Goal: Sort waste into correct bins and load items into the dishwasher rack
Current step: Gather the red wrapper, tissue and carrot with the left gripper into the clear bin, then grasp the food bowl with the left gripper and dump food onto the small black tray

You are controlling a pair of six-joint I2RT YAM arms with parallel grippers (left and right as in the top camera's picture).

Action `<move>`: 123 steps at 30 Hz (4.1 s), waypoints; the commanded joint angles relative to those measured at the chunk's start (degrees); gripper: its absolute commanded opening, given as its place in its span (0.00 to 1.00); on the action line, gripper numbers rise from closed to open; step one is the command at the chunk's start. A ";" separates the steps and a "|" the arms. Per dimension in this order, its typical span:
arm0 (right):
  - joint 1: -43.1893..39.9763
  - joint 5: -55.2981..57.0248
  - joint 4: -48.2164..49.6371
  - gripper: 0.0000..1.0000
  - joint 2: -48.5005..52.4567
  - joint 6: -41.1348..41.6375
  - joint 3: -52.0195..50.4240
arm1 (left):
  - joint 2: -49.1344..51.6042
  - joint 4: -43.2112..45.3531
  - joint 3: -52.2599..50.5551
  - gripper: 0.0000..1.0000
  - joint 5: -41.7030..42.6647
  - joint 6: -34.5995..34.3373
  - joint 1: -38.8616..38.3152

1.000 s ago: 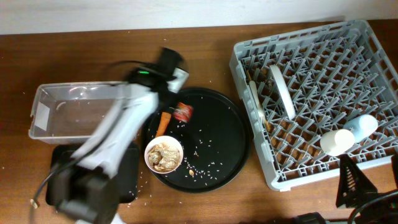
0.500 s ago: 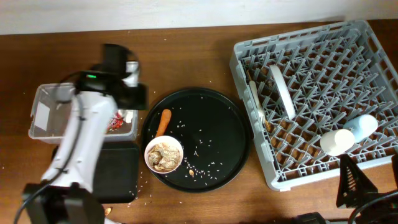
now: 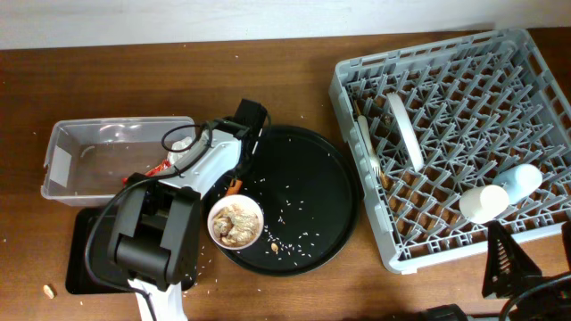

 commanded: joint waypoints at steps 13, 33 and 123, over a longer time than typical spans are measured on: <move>0.28 -0.28 0.13 0.99 0.09 0.44 0.11 | -16.17 -16.92 13.11 0.13 -4.28 -10.82 18.93; 0.26 -0.28 0.13 0.99 0.09 0.44 0.11 | -33.55 -26.69 13.40 0.96 12.39 9.66 19.32; 0.28 -0.28 0.15 0.98 0.09 0.44 0.11 | -55.89 -2.62 -56.96 0.00 86.49 26.18 82.12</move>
